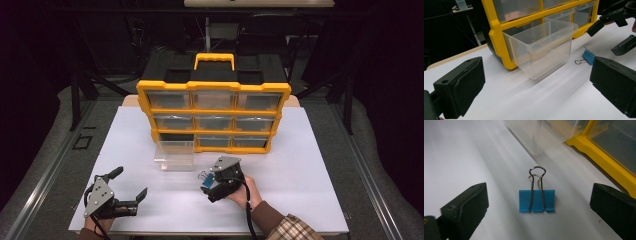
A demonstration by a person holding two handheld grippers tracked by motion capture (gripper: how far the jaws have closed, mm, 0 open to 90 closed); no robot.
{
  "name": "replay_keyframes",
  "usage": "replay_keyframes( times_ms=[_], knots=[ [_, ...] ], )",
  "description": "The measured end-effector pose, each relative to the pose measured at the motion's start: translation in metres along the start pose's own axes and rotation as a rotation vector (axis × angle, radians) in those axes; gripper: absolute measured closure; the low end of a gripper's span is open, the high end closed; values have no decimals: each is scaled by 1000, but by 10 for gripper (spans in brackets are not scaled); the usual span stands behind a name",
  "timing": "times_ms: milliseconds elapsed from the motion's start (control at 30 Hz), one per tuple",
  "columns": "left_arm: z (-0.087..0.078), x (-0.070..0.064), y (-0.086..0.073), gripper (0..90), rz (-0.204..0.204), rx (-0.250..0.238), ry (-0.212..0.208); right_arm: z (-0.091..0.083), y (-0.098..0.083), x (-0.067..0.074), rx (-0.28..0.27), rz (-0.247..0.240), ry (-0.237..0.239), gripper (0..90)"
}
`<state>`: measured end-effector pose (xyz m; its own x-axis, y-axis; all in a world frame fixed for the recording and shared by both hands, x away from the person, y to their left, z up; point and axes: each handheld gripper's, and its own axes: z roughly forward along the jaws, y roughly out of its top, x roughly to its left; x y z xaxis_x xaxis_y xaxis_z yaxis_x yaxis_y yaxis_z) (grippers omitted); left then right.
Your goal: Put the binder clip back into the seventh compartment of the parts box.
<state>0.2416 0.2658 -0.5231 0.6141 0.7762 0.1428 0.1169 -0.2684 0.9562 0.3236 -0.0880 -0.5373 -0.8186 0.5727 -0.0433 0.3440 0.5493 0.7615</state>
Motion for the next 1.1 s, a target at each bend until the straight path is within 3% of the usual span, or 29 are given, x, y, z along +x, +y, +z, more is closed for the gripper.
replay_keyframes(
  times_ms=[300, 533, 1100],
  knots=[
    [0, 0, 0, 0, 1, 3, -4, 8, 0, 2, 59, -15, -16, 228],
    [0, 0, 0, 0, 1, 5, -6, 14, 1, 4, 97, -30, -11, 336],
    [0, 0, 0, 0, 1, 7, -7, 25, -2, 2, 136, -19, -10, 464]
  ],
)
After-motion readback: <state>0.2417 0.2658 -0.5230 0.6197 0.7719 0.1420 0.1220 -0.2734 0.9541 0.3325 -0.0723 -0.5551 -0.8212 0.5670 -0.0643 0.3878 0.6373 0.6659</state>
